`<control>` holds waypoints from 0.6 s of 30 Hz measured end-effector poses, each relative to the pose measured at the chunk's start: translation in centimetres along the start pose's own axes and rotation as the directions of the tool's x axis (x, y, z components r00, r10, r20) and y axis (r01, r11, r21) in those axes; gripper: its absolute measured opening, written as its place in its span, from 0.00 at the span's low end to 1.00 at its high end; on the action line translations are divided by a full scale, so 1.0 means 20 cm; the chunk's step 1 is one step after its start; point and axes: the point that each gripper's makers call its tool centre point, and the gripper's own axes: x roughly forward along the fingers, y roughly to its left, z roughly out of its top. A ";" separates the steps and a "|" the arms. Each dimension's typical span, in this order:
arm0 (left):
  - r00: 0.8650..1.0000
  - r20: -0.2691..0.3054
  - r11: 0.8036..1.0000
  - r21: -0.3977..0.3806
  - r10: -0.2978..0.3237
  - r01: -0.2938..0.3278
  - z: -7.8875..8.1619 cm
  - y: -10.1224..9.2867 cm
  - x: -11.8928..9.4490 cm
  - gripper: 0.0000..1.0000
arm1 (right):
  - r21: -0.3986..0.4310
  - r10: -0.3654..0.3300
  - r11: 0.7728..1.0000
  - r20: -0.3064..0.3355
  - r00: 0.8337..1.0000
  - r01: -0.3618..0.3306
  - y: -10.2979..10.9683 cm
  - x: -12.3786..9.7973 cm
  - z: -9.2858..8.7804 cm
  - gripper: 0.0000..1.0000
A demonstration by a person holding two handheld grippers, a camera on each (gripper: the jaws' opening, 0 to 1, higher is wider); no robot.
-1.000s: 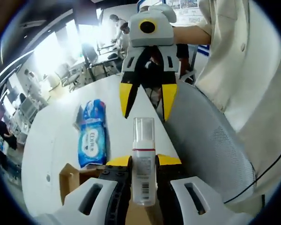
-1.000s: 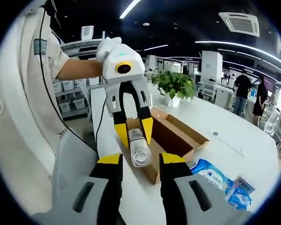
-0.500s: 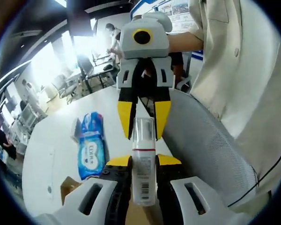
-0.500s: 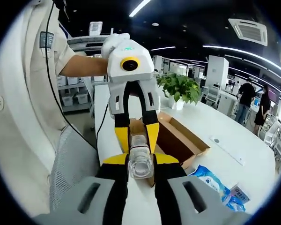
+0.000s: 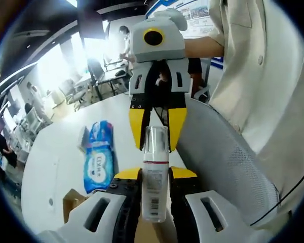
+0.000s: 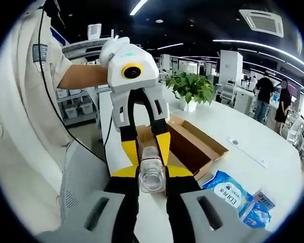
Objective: Operate the shoe box by opening the lid, removing the specified soft item, and placing it in the target area until the item is outside and the box remains undamaged.
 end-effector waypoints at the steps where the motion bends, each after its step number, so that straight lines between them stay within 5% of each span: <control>1: 1.000 0.002 1.000 -0.001 0.001 -0.001 0.00 0.00 0.00 0.19 | 0.006 0.000 1.000 0.000 1.000 0.000 -0.01 0.00 0.00 0.16; 12: 0.995 0.008 0.993 -0.066 0.102 -0.101 -0.06 0.07 -0.11 0.23 | -0.023 0.003 1.000 -0.041 0.999 -0.004 -0.05 0.02 -0.03 0.16; 18: 0.971 -0.018 0.955 -0.181 0.237 -0.237 -0.18 0.13 -0.23 0.30 | -0.036 0.002 0.999 -0.073 0.997 -0.005 -0.09 0.00 -0.06 0.16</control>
